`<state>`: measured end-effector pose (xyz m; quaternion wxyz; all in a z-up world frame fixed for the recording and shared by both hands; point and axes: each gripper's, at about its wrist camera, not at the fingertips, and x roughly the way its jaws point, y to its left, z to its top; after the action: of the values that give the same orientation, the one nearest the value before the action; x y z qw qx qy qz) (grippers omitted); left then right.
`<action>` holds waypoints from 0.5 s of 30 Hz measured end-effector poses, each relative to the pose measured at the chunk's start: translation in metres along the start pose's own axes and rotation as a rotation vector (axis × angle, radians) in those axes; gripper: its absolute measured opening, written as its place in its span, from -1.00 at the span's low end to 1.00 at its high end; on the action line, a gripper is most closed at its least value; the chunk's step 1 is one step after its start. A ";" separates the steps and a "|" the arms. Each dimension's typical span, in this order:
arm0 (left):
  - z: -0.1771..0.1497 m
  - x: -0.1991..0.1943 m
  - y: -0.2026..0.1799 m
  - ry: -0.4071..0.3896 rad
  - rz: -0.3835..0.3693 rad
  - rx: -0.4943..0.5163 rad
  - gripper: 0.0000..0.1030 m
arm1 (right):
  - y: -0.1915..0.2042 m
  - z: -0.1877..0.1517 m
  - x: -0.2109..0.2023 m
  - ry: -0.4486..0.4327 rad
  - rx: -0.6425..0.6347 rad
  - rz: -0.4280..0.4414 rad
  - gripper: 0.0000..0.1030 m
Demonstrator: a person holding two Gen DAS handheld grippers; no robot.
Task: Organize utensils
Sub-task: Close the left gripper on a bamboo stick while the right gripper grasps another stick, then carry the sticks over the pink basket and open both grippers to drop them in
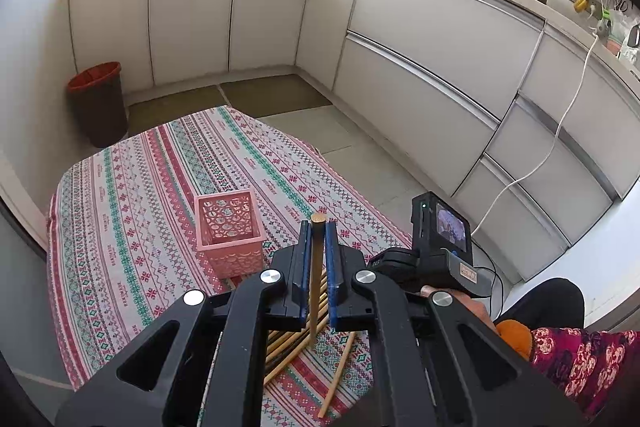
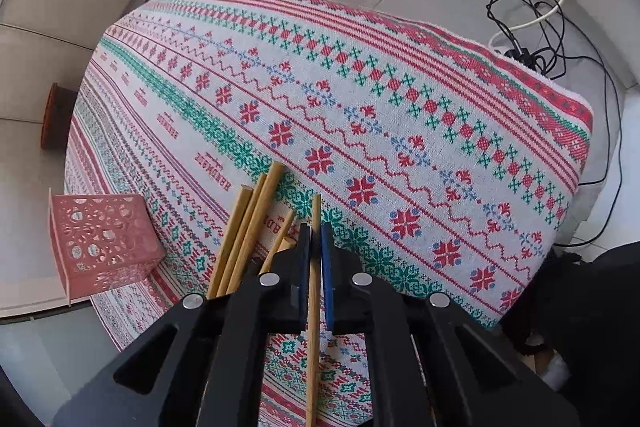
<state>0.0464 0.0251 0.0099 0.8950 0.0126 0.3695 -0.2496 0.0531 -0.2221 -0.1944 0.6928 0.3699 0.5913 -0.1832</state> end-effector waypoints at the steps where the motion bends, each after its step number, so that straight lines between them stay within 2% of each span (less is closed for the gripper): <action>1: 0.000 -0.002 0.000 -0.004 0.002 0.000 -0.88 | 0.000 0.000 -0.006 -0.017 -0.012 0.013 -0.89; 6: 0.004 -0.011 -0.002 -0.028 0.012 0.001 -0.89 | 0.011 -0.006 -0.061 -0.130 -0.131 0.111 -0.89; 11: 0.009 -0.022 -0.002 -0.063 0.032 -0.008 -0.89 | 0.024 -0.019 -0.135 -0.313 -0.272 0.167 -0.89; 15: 0.021 -0.034 -0.002 -0.106 0.049 -0.023 -0.89 | 0.030 -0.022 -0.195 -0.460 -0.324 0.213 -0.89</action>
<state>0.0384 0.0339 0.0480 0.9192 -0.0020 0.3241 -0.2236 0.0136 -0.2218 0.0001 0.8740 0.2630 0.3981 -0.0919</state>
